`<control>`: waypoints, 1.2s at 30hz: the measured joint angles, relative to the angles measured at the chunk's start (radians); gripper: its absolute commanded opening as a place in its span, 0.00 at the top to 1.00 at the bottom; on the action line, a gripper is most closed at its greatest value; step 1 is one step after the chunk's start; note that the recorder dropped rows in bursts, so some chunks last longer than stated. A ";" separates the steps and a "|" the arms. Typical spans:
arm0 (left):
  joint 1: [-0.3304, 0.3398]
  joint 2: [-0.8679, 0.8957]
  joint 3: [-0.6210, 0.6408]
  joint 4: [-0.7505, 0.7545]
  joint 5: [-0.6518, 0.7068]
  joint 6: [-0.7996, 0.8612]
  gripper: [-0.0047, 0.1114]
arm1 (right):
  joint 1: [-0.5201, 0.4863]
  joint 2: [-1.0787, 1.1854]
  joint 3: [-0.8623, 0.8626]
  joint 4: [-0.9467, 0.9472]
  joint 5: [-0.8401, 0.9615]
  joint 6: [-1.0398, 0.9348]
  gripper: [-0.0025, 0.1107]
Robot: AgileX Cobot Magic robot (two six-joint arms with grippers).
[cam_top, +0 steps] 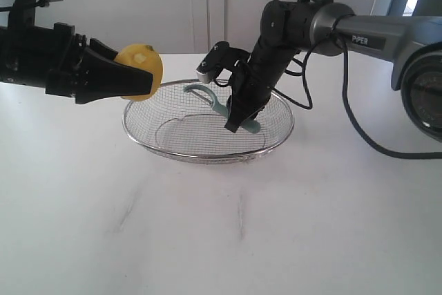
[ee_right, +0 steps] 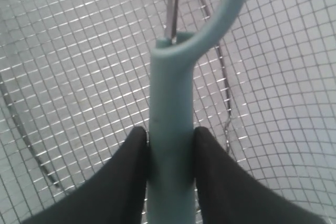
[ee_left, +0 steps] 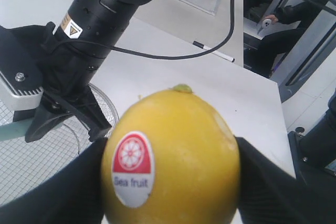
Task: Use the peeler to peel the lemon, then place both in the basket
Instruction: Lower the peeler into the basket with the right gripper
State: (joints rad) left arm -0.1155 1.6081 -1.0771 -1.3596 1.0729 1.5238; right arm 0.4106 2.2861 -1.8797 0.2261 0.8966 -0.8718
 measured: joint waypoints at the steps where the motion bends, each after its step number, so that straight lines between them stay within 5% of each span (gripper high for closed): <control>1: 0.000 0.000 0.000 0.000 0.000 0.000 0.96 | 0.000 0.000 0.000 -0.004 -0.006 -0.002 0.98; 17: 0.000 0.000 0.000 0.000 0.000 0.000 0.96 | 0.000 0.034 0.000 -0.055 -0.052 0.013 0.97; 36: 0.000 0.000 0.000 0.000 0.000 0.000 0.96 | 0.000 0.034 0.000 -0.063 -0.095 0.099 0.58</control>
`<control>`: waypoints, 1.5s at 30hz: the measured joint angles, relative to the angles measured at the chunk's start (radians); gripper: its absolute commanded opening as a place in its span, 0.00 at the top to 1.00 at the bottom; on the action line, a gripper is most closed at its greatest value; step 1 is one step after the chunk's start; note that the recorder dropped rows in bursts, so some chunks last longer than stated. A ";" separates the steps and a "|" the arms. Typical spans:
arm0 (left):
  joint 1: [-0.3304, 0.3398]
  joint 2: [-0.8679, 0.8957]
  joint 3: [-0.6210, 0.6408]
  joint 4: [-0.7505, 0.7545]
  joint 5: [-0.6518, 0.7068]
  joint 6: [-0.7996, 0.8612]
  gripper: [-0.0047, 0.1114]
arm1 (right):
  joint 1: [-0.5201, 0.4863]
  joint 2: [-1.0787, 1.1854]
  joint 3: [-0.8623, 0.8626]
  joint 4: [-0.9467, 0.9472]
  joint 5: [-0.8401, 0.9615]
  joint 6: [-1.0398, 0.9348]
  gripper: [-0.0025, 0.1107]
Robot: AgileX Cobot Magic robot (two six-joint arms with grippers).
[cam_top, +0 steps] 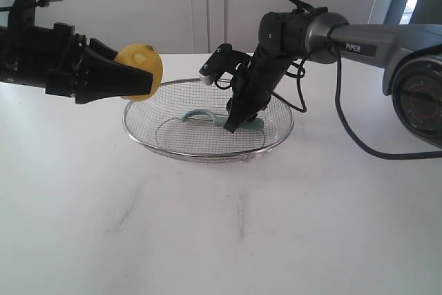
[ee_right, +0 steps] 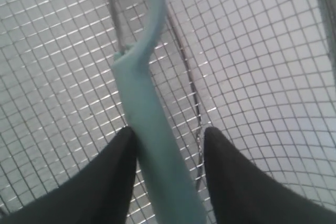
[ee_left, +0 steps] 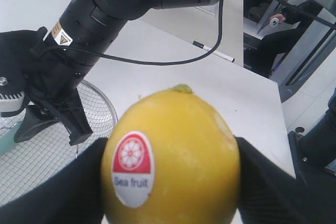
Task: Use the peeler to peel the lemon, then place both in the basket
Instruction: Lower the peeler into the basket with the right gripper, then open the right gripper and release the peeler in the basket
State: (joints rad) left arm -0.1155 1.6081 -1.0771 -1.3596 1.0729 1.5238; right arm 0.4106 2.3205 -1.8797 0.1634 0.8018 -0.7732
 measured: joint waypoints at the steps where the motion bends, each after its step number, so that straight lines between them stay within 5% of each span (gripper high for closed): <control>1: 0.000 0.000 0.000 0.000 0.000 0.000 0.96 | 0.000 0.000 0.000 0.000 -0.002 0.005 0.58; 32: 0.000 0.000 0.000 0.000 0.000 0.000 0.96 | 0.000 -0.085 0.000 -0.004 0.007 0.066 0.59; 37: 0.000 0.000 0.000 0.000 0.000 0.000 0.96 | 0.000 -0.130 0.000 -0.004 0.079 0.090 0.65; 45: 0.000 0.000 0.000 0.000 0.000 0.000 0.96 | 0.000 -0.177 0.000 -0.004 0.243 0.186 0.98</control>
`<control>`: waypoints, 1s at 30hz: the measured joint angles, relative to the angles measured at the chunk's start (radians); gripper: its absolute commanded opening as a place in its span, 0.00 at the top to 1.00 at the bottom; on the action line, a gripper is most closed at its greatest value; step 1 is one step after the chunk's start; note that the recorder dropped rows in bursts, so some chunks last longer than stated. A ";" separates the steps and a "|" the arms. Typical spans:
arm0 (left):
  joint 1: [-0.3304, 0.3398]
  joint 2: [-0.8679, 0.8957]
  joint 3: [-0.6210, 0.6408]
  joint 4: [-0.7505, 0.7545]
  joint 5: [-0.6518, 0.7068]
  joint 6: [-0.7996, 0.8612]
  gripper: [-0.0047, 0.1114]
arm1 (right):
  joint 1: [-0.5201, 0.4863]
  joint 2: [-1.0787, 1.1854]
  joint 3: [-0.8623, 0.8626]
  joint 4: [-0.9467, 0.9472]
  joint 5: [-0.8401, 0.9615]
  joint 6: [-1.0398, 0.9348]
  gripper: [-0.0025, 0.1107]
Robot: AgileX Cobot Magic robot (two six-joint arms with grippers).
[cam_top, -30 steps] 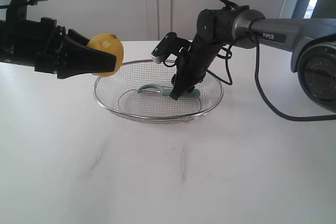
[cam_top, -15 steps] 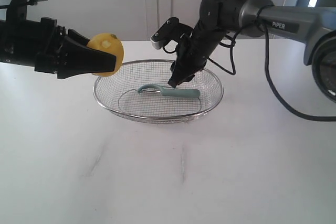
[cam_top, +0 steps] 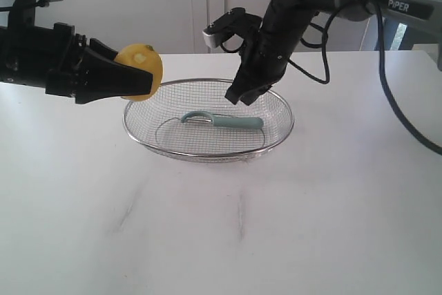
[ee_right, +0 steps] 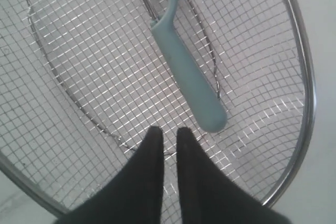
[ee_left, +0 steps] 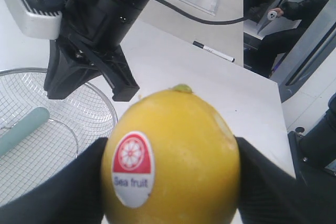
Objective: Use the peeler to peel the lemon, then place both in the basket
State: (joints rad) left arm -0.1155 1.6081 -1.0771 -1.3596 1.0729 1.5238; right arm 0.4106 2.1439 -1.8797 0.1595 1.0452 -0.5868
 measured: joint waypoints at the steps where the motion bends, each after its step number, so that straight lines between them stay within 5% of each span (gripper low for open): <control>1: 0.000 0.000 0.000 0.000 0.000 0.000 0.96 | 0.000 -0.002 0.000 0.000 0.004 0.018 0.98; 14: 0.000 0.000 0.000 0.000 0.000 0.000 0.96 | -0.004 -0.002 0.000 0.002 0.040 0.106 0.98; 22: 0.000 0.000 0.000 0.000 0.000 0.000 0.96 | -0.004 -0.002 0.000 0.002 0.127 0.461 0.98; 30: 0.000 0.000 0.000 0.000 0.000 0.000 0.96 | -0.004 -0.008 0.000 0.002 0.172 0.563 0.98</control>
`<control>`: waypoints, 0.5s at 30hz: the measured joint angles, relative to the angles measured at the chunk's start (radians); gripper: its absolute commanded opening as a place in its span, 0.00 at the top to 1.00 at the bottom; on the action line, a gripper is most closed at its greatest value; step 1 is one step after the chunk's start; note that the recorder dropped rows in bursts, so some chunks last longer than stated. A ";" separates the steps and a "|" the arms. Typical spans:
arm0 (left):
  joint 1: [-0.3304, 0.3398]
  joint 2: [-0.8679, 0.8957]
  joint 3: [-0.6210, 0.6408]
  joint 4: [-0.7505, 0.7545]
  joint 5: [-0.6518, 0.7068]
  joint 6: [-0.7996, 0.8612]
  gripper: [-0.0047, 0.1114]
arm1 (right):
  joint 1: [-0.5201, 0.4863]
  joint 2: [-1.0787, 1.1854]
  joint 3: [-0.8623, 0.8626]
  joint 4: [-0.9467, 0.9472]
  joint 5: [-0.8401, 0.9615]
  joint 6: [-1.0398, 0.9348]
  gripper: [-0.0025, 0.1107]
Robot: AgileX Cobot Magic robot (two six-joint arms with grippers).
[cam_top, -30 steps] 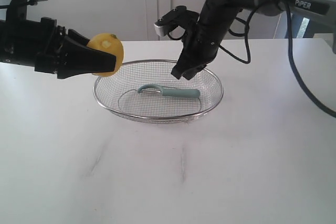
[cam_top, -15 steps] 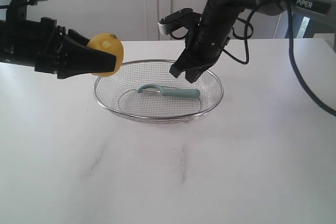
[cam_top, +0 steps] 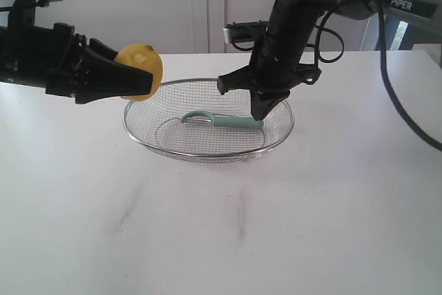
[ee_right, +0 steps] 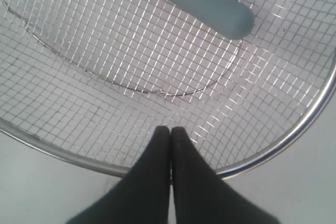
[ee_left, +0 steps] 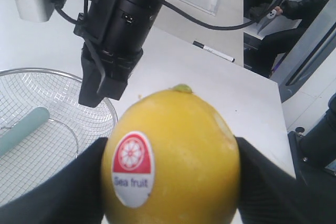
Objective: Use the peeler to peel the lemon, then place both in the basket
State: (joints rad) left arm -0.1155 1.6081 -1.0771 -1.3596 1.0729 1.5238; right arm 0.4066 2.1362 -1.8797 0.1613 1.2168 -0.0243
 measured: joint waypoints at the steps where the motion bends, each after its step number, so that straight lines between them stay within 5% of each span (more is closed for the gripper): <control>1: 0.000 0.000 0.000 0.000 0.000 0.000 0.96 | 0.000 -0.005 0.000 0.000 0.000 0.018 0.98; 15: 0.000 0.000 0.000 0.000 0.000 0.000 0.96 | -0.060 -0.096 0.000 0.000 0.002 0.152 0.98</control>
State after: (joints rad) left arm -0.1155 1.6081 -1.0771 -1.3596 1.0729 1.5238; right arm 0.3471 2.0402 -1.8797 0.1613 1.2189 0.1280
